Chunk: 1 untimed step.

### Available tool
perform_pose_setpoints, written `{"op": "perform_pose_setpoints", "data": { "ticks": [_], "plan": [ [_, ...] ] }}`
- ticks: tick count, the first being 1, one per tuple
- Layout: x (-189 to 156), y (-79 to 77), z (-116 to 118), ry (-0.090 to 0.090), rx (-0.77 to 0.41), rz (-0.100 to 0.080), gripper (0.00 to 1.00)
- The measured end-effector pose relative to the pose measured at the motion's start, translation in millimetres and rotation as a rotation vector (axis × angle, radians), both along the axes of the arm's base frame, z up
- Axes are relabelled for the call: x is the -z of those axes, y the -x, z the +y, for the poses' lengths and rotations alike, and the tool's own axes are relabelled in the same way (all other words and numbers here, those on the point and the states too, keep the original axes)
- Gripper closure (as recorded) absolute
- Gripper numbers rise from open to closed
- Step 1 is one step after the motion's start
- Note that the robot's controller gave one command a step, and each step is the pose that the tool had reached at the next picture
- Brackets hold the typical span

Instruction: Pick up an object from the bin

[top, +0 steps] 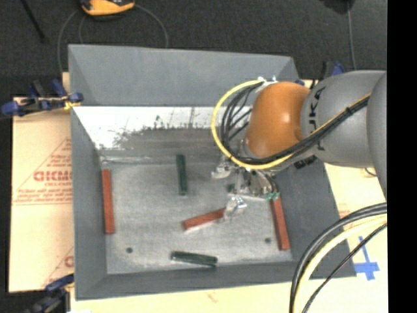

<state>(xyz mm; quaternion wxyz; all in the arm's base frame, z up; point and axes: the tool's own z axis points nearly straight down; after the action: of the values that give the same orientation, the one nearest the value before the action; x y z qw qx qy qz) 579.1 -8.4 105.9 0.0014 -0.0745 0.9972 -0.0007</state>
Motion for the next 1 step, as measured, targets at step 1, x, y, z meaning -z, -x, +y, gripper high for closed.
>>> {"op": "perform_pose_setpoints", "data": {
  "ticks": [1],
  "plan": [
    [29.9, 6.1, 4.7, 0.000, -0.047, -0.005, 0.00]
  ]
}}
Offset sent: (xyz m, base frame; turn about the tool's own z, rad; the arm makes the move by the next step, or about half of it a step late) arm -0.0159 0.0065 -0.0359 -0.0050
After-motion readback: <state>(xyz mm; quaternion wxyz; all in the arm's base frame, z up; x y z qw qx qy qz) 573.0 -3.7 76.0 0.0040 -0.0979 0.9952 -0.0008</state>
